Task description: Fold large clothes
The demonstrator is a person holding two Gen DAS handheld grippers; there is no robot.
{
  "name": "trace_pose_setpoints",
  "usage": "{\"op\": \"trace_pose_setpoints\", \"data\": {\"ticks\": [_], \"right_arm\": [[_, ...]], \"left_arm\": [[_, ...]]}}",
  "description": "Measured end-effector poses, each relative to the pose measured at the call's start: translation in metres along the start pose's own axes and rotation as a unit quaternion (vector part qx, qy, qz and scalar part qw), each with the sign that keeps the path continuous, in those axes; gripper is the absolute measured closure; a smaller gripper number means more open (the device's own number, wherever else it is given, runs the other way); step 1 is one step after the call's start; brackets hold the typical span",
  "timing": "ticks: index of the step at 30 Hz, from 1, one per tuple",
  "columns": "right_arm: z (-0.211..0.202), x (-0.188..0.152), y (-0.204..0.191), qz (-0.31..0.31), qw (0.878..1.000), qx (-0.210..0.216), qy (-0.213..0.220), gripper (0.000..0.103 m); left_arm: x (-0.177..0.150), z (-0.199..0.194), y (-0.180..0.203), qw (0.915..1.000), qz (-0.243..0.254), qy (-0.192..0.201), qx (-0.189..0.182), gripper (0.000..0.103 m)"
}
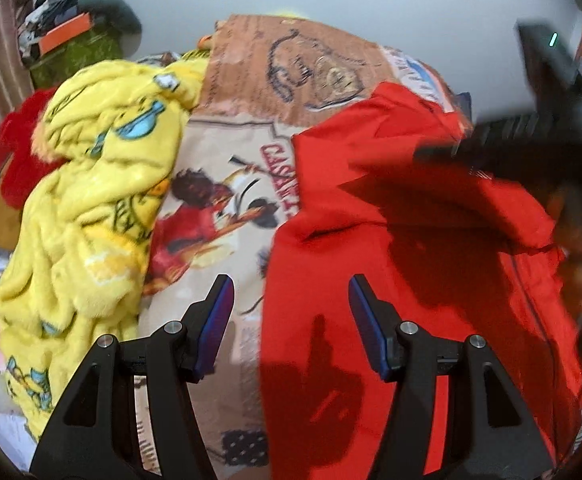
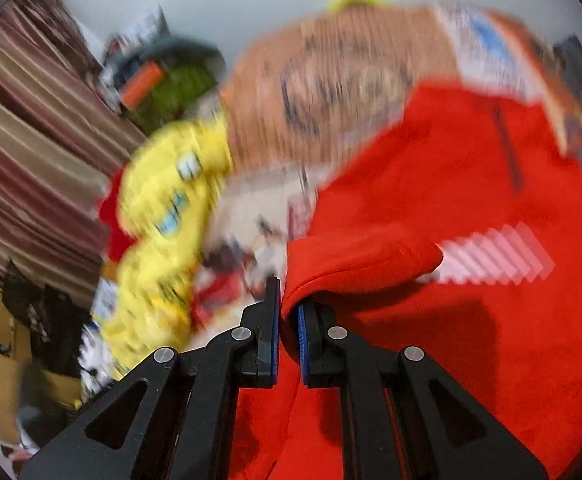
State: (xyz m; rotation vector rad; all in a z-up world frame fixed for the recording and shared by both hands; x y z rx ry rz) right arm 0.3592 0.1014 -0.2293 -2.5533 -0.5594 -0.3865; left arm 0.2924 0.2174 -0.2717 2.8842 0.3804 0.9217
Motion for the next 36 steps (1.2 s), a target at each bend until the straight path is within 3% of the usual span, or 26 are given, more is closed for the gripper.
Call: {"op": "trace_pose_setpoints", "data": {"ticks": [5,10,12,14,16,18,21,25,28,31,36], "right_arm": [[0.038,-0.042,0.013,0.023,0.995,-0.009,-0.093,0.092],[0.010,-0.042,0.007,0.019,0.992,0.018,-0.121,0.090],[-0.006,-0.035,0.004,-0.004,0.993,0.020,-0.113,0.082],[-0.033,-0.025,0.005,-0.037,0.996,0.006,-0.082,0.073],[-0.051,-0.012,0.007,-0.056,0.997,-0.011,-0.046,0.058],[-0.071,-0.003,0.014,-0.064,0.998,-0.021,-0.015,0.052],[-0.100,0.006,0.035,-0.076,0.996,-0.051,0.020,0.052],[-0.128,0.006,0.090,-0.093,0.985,-0.139,0.051,0.052],[-0.134,-0.004,0.135,-0.094,0.974,-0.201,0.050,0.052],[-0.138,-0.017,0.176,-0.083,0.965,-0.244,0.045,0.052],[-0.126,-0.041,0.231,-0.037,0.967,-0.252,0.012,0.052]], "left_arm": [[-0.009,0.002,-0.006,0.9999,-0.010,-0.008,-0.006,0.044],[-0.007,0.007,0.003,0.9997,-0.015,-0.013,-0.017,0.044],[-0.002,0.008,0.012,0.9997,-0.011,-0.011,-0.020,0.044],[0.004,0.008,0.022,0.9997,-0.003,-0.006,-0.021,0.044],[0.010,0.009,0.032,0.9997,0.006,-0.003,-0.024,0.044],[0.016,0.012,0.044,0.9995,0.015,-0.002,-0.026,0.044],[0.024,0.022,0.068,0.9987,0.040,-0.002,-0.030,0.044],[0.028,0.045,0.094,0.9952,0.097,-0.013,-0.010,0.044],[0.026,0.070,0.104,0.9886,0.145,-0.026,0.029,0.044],[0.024,0.092,0.115,0.9845,0.166,-0.043,0.037,0.046],[0.037,0.106,0.126,0.9872,0.151,-0.035,0.037,0.055]]}}
Point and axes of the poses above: each gripper's, at about its wrist camera, not at the fingertips, and z roughly the way its jaws point, y to its right, x to its top, the point moved 10 cm from there along z, roughly the way its jaws point, and after that the axes turned 1 degree about -x, right-handed, at the moved point
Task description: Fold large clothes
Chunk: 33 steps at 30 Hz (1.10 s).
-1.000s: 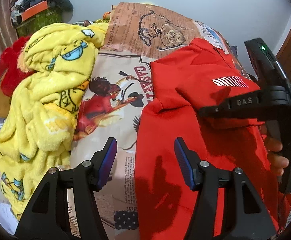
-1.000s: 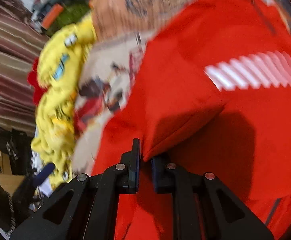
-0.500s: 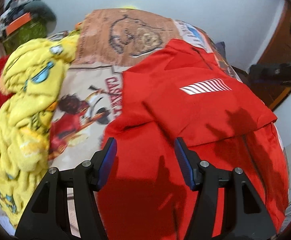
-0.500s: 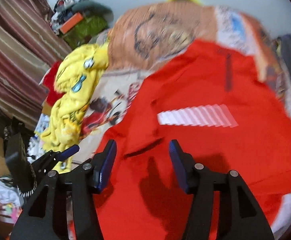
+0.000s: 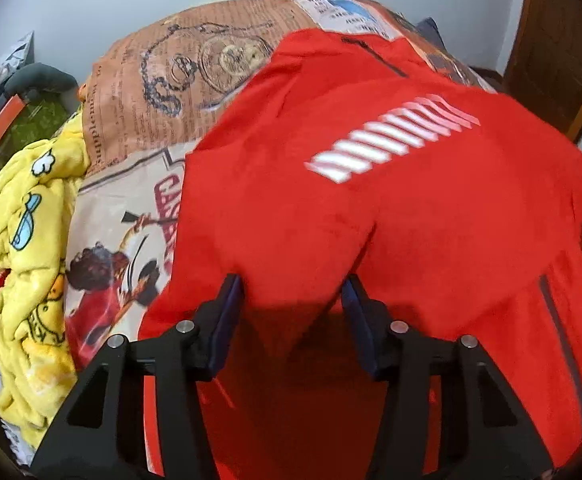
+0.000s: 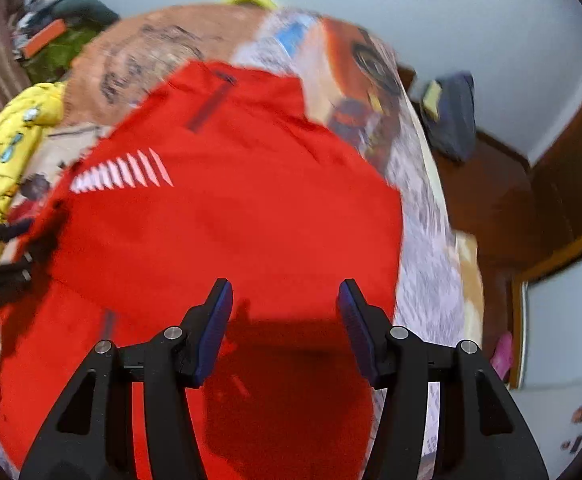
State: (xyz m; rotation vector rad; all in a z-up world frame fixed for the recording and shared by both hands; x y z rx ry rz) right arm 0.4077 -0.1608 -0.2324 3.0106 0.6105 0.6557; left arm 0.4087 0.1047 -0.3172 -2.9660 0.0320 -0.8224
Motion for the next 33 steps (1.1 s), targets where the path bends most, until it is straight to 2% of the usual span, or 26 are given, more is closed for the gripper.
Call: {"op": "trace_pose_setpoints", "data": {"ticks": [1,3,6,9,13,19,24,27,31,33], "right_arm": [[0.006,-0.004,0.005,0.006,1.000,-0.003,-0.007,0.052],[0.014,-0.009,0.014,0.014,1.000,-0.012,-0.010,0.052],[0.018,-0.012,0.019,0.023,1.000,-0.008,-0.009,0.051],[0.021,-0.013,0.016,0.024,1.000,-0.005,-0.008,0.049],[0.024,-0.016,0.013,0.010,1.000,-0.013,-0.001,0.043],[0.021,-0.016,0.010,0.006,1.000,-0.020,0.007,0.043],[0.019,-0.014,0.007,0.012,1.000,-0.015,0.009,0.043],[0.020,-0.016,0.006,0.015,1.000,-0.016,0.007,0.043],[0.019,-0.018,0.005,0.010,1.000,-0.023,0.006,0.043],[0.018,-0.018,0.004,0.004,1.000,-0.027,0.006,0.043]], "left_arm": [[0.006,0.002,-0.001,1.0000,-0.007,0.003,0.001,0.058],[0.015,0.005,-0.002,0.9999,-0.013,0.008,-0.007,0.087],[0.030,0.002,-0.005,0.9996,-0.020,0.017,-0.012,0.098],[0.046,-0.016,-0.014,0.9983,-0.031,0.048,-0.012,0.099],[0.071,-0.051,-0.039,0.9925,-0.071,0.096,-0.029,0.100],[0.081,-0.080,-0.074,0.9844,-0.108,0.134,-0.033,0.100],[0.057,-0.051,-0.084,0.9891,-0.106,0.102,-0.014,0.100],[0.028,-0.015,-0.089,0.9920,-0.115,0.051,-0.010,0.098],[-0.011,0.021,-0.087,0.9910,-0.129,-0.018,-0.031,0.095],[-0.024,0.026,-0.085,0.9902,-0.130,-0.032,-0.040,0.093]]}}
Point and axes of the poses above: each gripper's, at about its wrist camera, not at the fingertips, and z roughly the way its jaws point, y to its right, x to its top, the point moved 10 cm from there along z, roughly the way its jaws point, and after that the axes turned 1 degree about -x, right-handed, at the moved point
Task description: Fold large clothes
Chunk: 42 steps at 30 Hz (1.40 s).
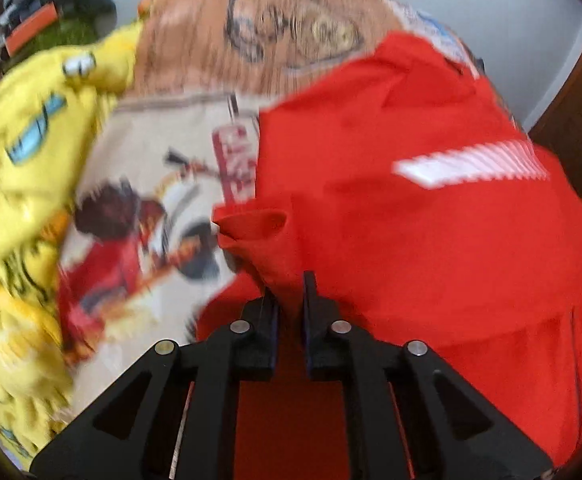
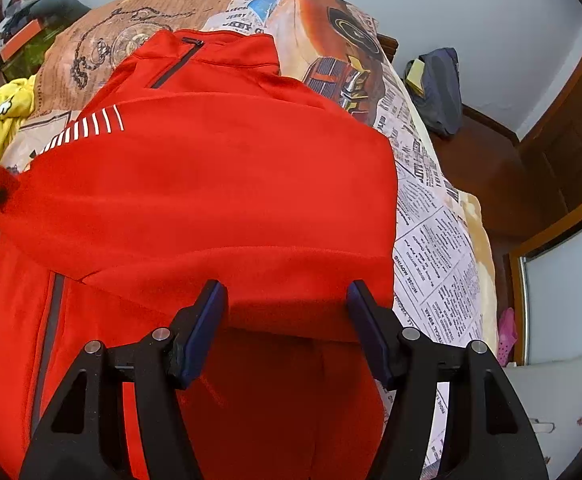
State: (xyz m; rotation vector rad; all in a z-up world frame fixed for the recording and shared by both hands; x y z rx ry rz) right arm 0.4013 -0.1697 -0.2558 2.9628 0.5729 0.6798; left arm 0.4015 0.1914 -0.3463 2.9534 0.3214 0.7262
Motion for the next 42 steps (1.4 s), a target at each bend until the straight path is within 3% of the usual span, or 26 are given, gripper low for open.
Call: {"op": "trace_pose_setpoints", "data": {"ticks": [1,6,10,14,19,23,28,33,42], "right_arm": [[0.000,0.000,0.000,-0.003,1.000,-0.002,0.000,0.043],[-0.003,-0.001,-0.004,-0.022,1.000,-0.013,0.003,0.043],[-0.010,0.004,-0.008,-0.022,1.000,-0.004,0.015,0.043],[-0.019,0.017,-0.016,-0.014,0.999,0.011,0.032,0.043],[-0.045,0.051,-0.029,-0.017,0.997,0.025,0.077,0.043],[-0.069,0.085,-0.035,-0.024,0.992,0.034,0.123,0.043],[-0.081,0.126,-0.037,-0.023,0.986,0.054,0.154,0.043],[-0.061,0.158,-0.036,-0.016,0.987,0.060,0.151,0.043],[0.026,0.186,-0.015,0.017,0.995,0.070,0.070,0.043]], "left_arm": [[-0.005,-0.001,-0.001,1.0000,0.005,0.001,0.002,0.091],[-0.013,-0.019,-0.009,0.9980,0.039,0.007,0.049,0.064],[-0.009,-0.037,-0.016,0.9965,0.053,0.012,0.063,0.063],[0.011,-0.062,-0.011,0.9940,0.071,0.044,0.071,0.053],[0.050,-0.093,0.022,0.9912,0.085,0.092,0.043,0.050],[0.090,-0.116,0.053,0.9843,0.111,0.135,0.027,0.043],[0.136,-0.128,0.083,0.9803,0.113,0.162,-0.011,0.038],[0.176,-0.100,0.095,0.9809,0.117,0.155,-0.008,0.038],[0.205,-0.007,0.099,0.9923,0.084,0.087,-0.028,0.038]]}}
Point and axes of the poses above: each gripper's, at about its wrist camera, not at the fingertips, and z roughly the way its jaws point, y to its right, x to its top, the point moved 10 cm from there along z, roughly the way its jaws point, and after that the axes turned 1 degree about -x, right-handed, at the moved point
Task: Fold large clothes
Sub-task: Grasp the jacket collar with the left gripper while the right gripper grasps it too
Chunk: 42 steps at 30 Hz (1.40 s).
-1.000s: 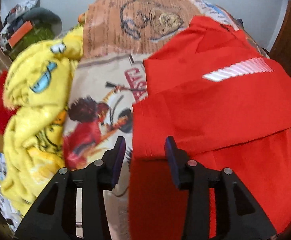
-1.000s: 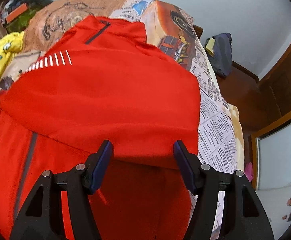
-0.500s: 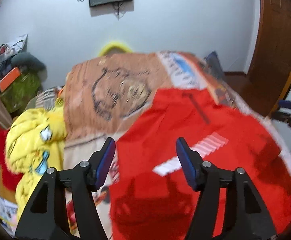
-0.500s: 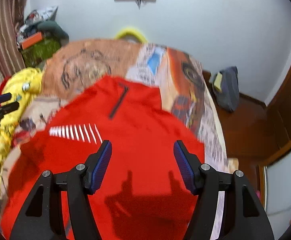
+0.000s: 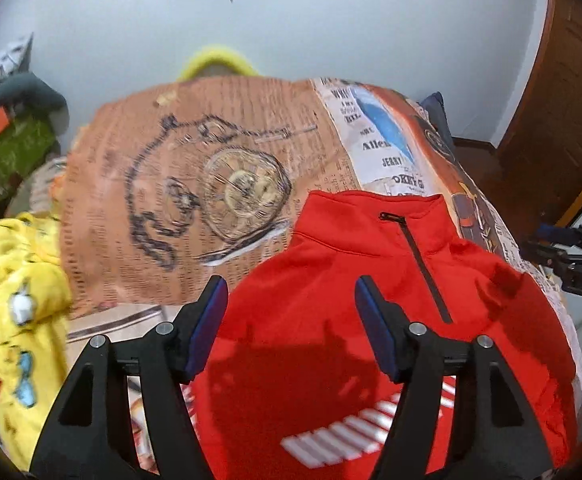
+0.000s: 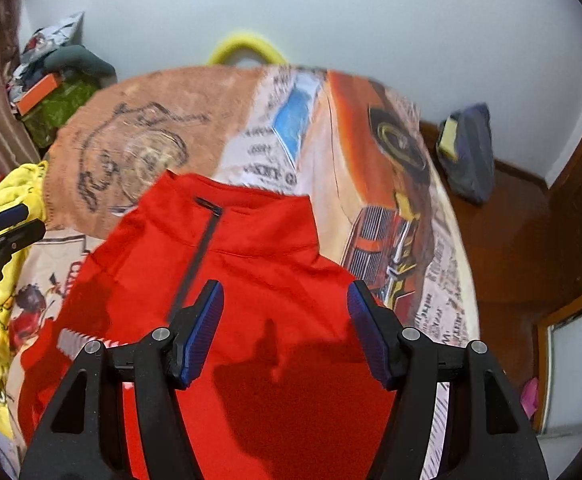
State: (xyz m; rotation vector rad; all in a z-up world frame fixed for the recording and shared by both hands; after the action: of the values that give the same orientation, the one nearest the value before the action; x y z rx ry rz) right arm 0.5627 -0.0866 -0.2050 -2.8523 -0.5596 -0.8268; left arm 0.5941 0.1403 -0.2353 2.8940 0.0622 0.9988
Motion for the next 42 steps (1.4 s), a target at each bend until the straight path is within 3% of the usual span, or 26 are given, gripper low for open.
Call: {"op": "trace_pose_setpoints", "data": {"ticks": [6,12,16,17,18,19,21,22,23,25,26,30,34,39,42], "right_arm": [[0.053,0.007,0.013,0.000,0.999,-0.006,-0.037,0.043],[0.087,0.013,0.003,-0.007,0.999,0.019,-0.047,0.043],[0.108,0.017,0.003,-0.023,0.998,0.012,-0.055,0.043],[0.113,0.018,0.003,-0.018,0.998,0.018,-0.057,0.043],[0.117,0.018,0.003,-0.011,0.998,0.026,-0.059,0.046],[0.120,0.017,0.000,-0.004,0.997,0.039,-0.063,0.052],[0.120,0.018,-0.002,-0.004,0.998,0.034,-0.053,0.055],[0.118,0.018,-0.005,-0.013,0.998,0.035,-0.046,0.063],[0.115,0.018,-0.007,-0.021,0.998,0.032,-0.040,0.069],[0.111,0.017,-0.007,-0.030,0.999,0.011,-0.035,0.091],[0.108,0.016,-0.007,-0.032,0.999,0.009,-0.033,0.093],[0.086,0.015,-0.012,-0.034,0.999,0.026,-0.022,0.094],[0.046,0.012,-0.020,-0.059,0.998,0.038,-0.002,0.094],[-0.011,-0.008,-0.031,-0.069,0.995,0.064,0.017,0.094],[-0.036,-0.022,-0.041,-0.075,0.994,0.076,0.024,0.094]], "left_arm": [[0.002,0.061,0.006,0.9995,0.002,-0.029,-0.016,0.038],[0.014,0.104,0.006,0.9995,-0.014,-0.025,-0.015,0.038],[0.016,0.124,0.007,0.9979,-0.045,-0.028,-0.038,0.038],[0.016,0.128,0.008,0.9967,-0.056,-0.026,-0.052,0.042],[0.016,0.130,0.008,0.9956,-0.064,-0.027,-0.062,0.053],[0.015,0.132,0.012,0.9919,-0.081,-0.029,-0.093,0.060],[0.016,0.132,0.010,0.9887,-0.104,-0.023,-0.105,0.067],[0.017,0.132,0.009,0.9878,-0.111,-0.021,-0.107,0.071],[0.017,0.131,0.008,0.9877,-0.116,-0.019,-0.103,0.082],[0.017,0.130,0.005,0.9872,-0.123,-0.019,-0.099,0.089],[0.017,0.127,0.004,0.9871,-0.126,-0.019,-0.096,0.092],[0.014,0.108,0.004,0.9910,-0.106,-0.018,-0.080,0.098],[0.008,0.064,0.020,0.9981,-0.027,0.006,-0.054,0.099],[-0.024,0.001,0.053,0.9969,0.058,0.010,-0.052,0.100],[-0.045,-0.031,0.073,0.9948,0.079,0.010,-0.064,0.101]]}}
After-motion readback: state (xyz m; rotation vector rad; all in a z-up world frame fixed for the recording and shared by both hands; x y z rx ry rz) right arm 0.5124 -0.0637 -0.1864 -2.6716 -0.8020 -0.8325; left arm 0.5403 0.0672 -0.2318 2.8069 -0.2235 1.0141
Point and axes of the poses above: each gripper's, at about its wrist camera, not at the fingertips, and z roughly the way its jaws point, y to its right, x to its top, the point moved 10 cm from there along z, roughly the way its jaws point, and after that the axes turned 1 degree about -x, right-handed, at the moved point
